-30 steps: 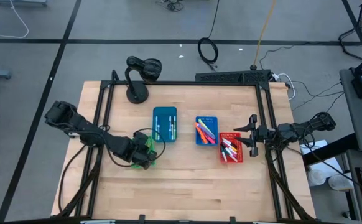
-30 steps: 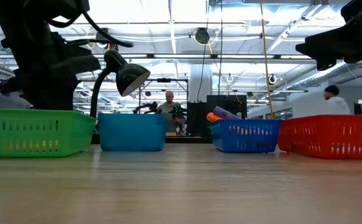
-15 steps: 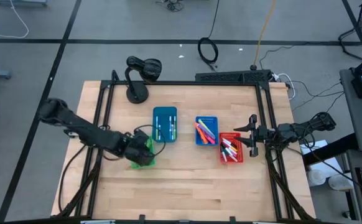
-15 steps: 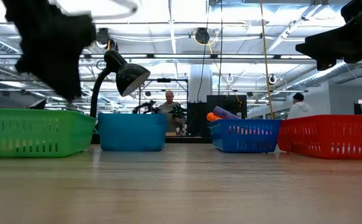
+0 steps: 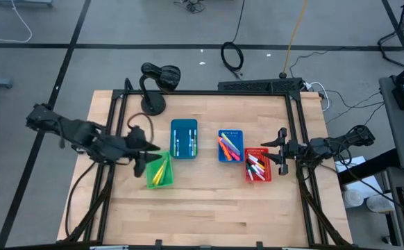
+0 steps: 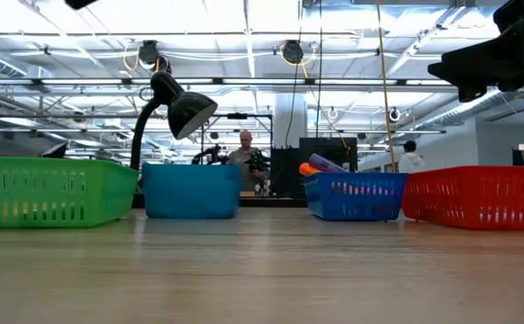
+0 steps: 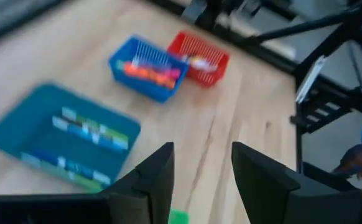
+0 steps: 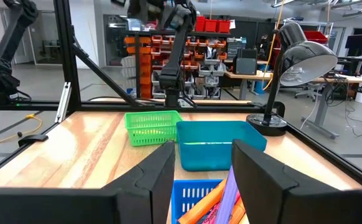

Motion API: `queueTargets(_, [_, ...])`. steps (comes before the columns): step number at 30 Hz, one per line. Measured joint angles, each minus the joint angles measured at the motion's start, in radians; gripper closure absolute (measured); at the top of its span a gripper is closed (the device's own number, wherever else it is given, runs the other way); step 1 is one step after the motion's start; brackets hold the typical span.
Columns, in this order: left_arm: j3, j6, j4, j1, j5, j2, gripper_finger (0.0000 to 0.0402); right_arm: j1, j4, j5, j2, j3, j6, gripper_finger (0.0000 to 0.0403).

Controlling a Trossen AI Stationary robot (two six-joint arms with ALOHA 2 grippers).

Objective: Pick & Place Markers
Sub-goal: Return to Home Position

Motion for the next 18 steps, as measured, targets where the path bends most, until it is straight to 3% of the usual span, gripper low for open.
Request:
queueTargets(12, [0.005,0.51,0.138,0.01,-0.029,-0.185,0.024,0.0,0.0,0.0,0.0,0.0,0.0,0.0257])
queueTargets(18, [-0.007,0.622,0.147,0.02,-0.05,-0.303,0.024,0.0,0.0,0.0,0.0,0.0,0.0,0.0257])
